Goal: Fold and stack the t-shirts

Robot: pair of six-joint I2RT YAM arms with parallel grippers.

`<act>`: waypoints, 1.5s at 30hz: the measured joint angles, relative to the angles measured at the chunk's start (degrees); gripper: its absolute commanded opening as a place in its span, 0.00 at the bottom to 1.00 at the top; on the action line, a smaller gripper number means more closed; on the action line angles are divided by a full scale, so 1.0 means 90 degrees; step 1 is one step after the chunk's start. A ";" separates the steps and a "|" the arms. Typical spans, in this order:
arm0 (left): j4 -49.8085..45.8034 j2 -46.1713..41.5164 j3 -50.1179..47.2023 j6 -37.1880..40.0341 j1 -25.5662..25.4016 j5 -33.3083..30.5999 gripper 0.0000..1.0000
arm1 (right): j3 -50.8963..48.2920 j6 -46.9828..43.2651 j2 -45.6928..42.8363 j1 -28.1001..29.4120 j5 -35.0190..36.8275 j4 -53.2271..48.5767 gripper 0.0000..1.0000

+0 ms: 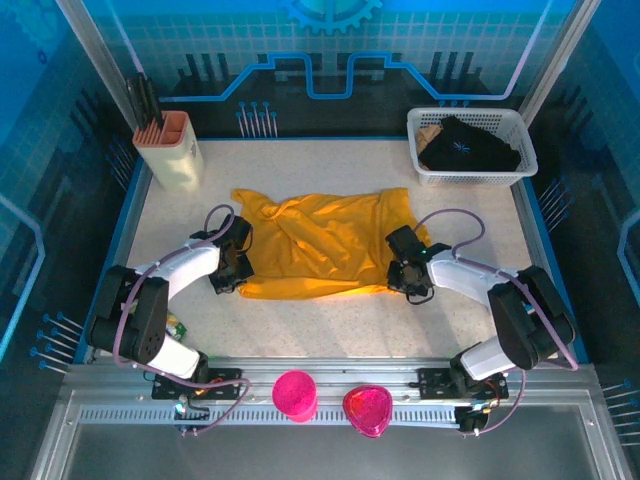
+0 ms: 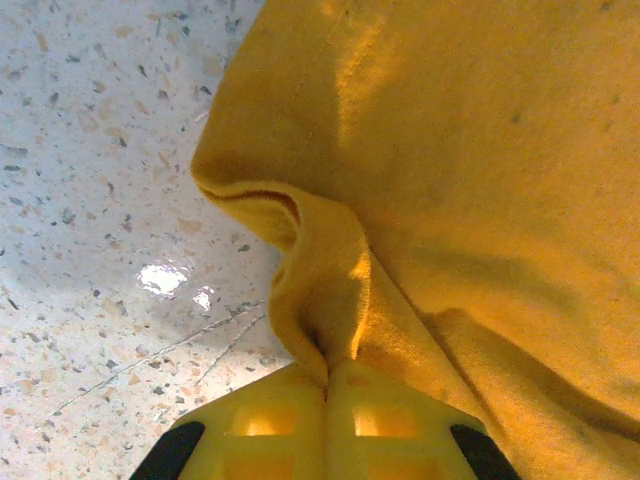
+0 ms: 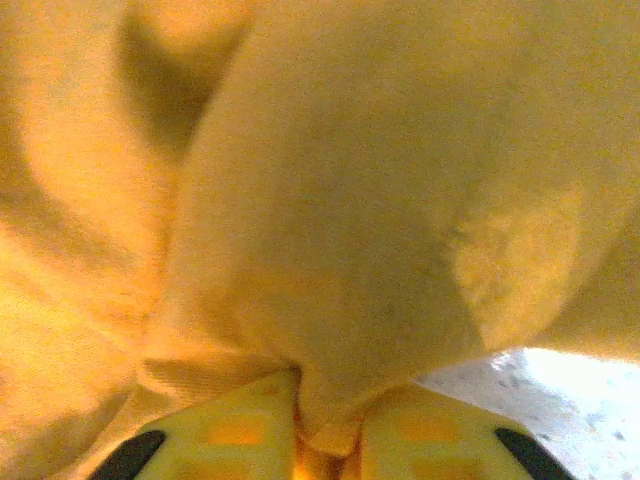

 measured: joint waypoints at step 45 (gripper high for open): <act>0.0097 -0.0007 -0.0049 0.0143 0.0000 0.0046 0.00 | -0.0962 0.2968 -0.1812 0.2523 0.0056 -0.1078 0.06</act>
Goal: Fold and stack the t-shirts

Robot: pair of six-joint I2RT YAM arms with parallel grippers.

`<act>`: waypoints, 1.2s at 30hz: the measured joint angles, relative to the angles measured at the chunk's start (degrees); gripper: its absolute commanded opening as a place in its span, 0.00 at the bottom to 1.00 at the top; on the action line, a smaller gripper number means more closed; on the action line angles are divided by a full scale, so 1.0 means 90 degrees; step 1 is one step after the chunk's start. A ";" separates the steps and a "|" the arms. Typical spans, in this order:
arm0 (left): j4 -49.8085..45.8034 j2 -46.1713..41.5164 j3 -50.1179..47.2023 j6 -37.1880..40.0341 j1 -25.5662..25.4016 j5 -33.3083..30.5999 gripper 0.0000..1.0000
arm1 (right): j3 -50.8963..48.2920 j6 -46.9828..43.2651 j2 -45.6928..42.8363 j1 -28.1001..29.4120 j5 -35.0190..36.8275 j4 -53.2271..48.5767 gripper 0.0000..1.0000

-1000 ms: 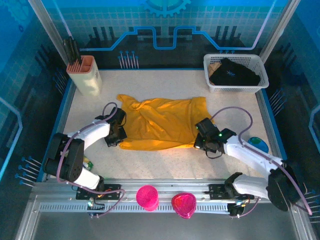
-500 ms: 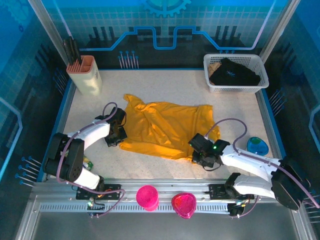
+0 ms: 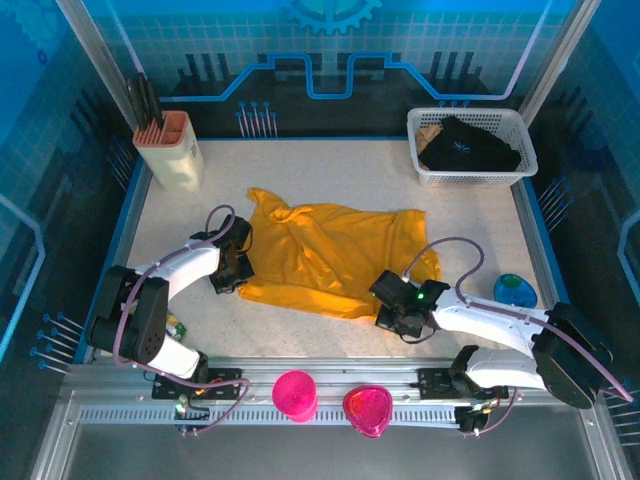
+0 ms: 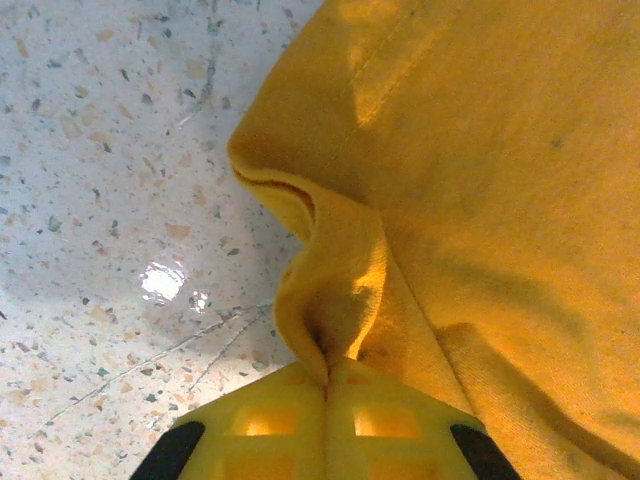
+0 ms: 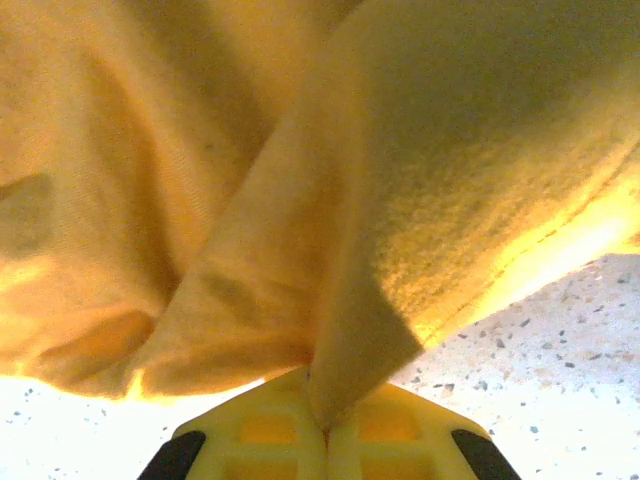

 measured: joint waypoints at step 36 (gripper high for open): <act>0.0206 0.0204 0.0019 0.0219 0.0000 0.0092 0.00 | -0.0945 0.3342 -0.1316 0.1290 0.0146 0.0454 0.00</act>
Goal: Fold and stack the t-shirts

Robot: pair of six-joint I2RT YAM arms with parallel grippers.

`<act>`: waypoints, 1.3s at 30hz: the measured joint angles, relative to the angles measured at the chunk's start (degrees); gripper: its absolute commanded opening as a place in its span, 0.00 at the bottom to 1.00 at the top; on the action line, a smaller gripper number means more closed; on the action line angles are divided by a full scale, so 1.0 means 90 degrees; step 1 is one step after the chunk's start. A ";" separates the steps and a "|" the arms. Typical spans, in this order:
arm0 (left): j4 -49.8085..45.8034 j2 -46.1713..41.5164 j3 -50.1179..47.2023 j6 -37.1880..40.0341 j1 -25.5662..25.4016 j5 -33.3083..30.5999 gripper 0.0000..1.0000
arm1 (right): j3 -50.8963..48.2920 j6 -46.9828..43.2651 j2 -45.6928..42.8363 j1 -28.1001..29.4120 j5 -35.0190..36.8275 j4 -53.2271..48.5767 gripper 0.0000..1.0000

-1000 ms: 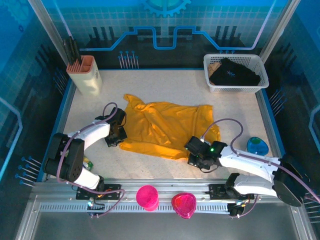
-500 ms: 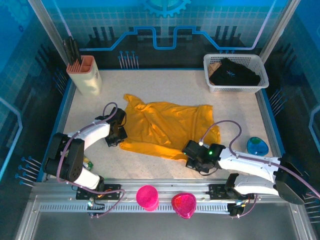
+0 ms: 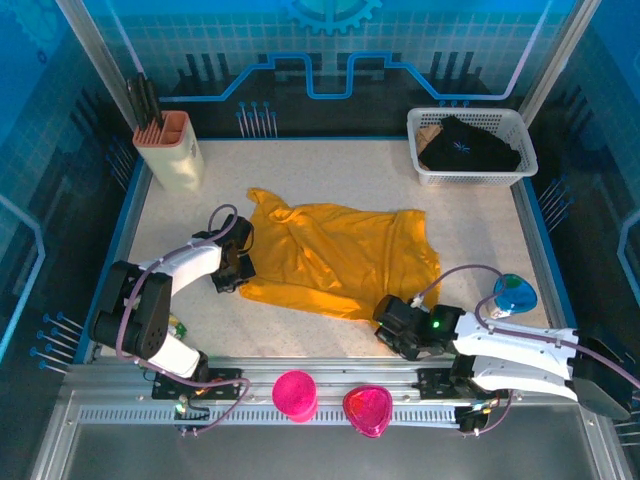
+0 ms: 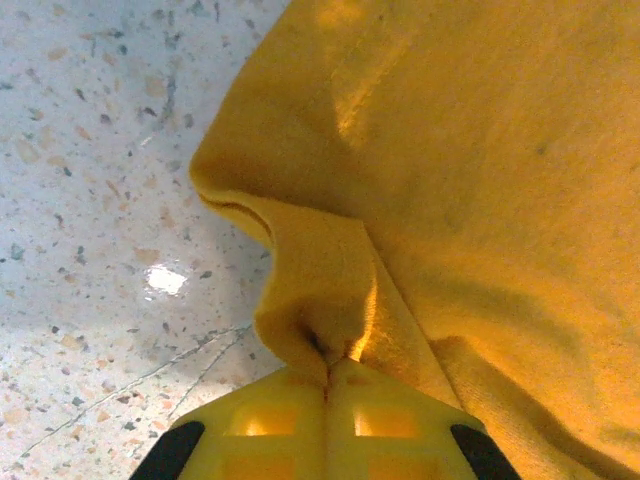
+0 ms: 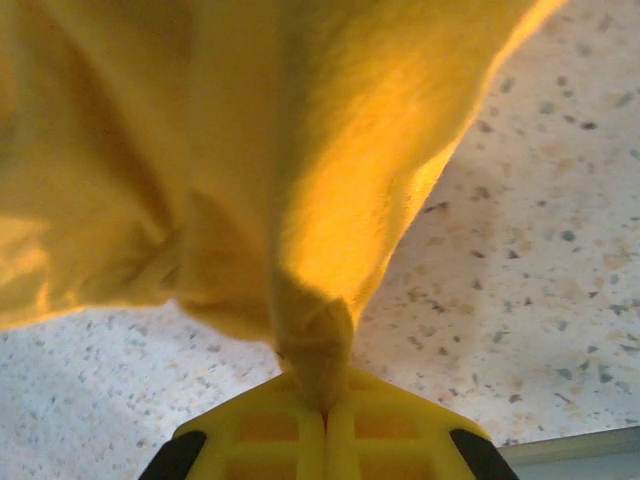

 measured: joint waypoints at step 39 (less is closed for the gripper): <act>-0.1819 -0.1460 0.1700 0.0010 -0.0005 -0.0340 0.77 | 0.5294 -0.7478 0.5202 -0.4099 -0.0656 -0.0658 0.36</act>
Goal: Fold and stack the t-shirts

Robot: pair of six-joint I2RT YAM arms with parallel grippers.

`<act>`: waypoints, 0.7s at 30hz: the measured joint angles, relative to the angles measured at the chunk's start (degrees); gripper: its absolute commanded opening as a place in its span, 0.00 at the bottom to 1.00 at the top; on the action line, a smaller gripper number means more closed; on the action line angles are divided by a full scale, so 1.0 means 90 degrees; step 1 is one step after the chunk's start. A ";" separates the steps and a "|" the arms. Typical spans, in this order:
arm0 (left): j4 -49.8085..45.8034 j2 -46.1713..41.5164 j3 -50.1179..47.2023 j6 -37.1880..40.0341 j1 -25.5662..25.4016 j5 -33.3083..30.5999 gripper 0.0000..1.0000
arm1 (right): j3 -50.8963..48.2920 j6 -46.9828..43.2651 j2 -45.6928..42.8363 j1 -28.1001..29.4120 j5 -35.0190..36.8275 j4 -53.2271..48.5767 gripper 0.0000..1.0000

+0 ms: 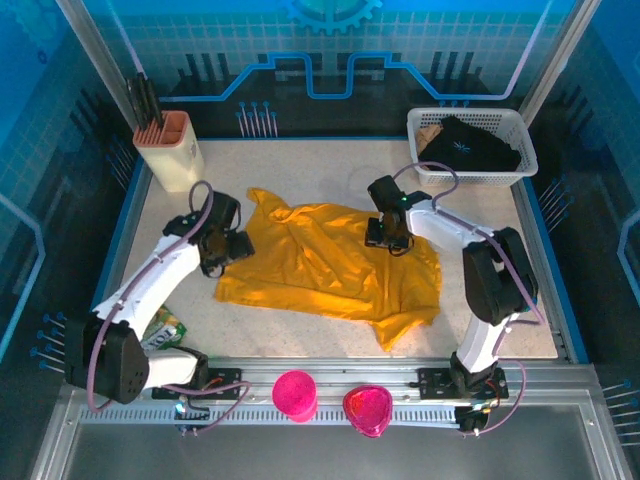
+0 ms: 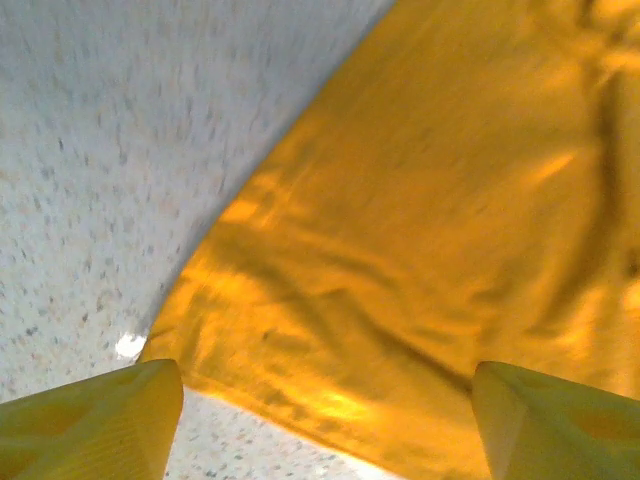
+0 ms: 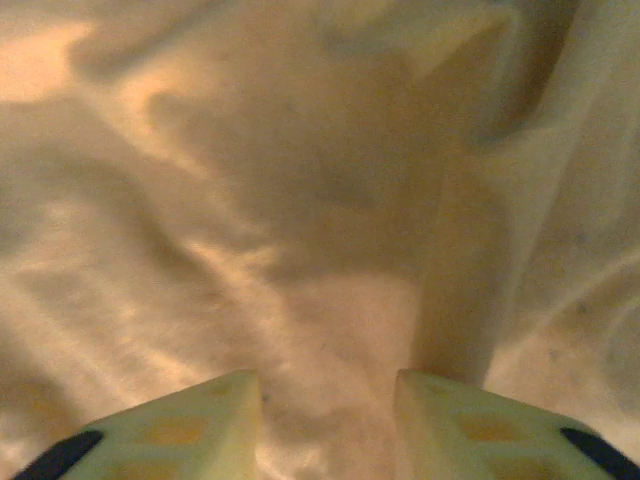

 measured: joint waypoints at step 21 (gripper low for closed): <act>0.0799 0.5523 0.4583 0.0274 0.0673 0.0172 0.65 | -0.0231 -0.0029 0.0430 -0.0328 -0.0211 0.0345 0.29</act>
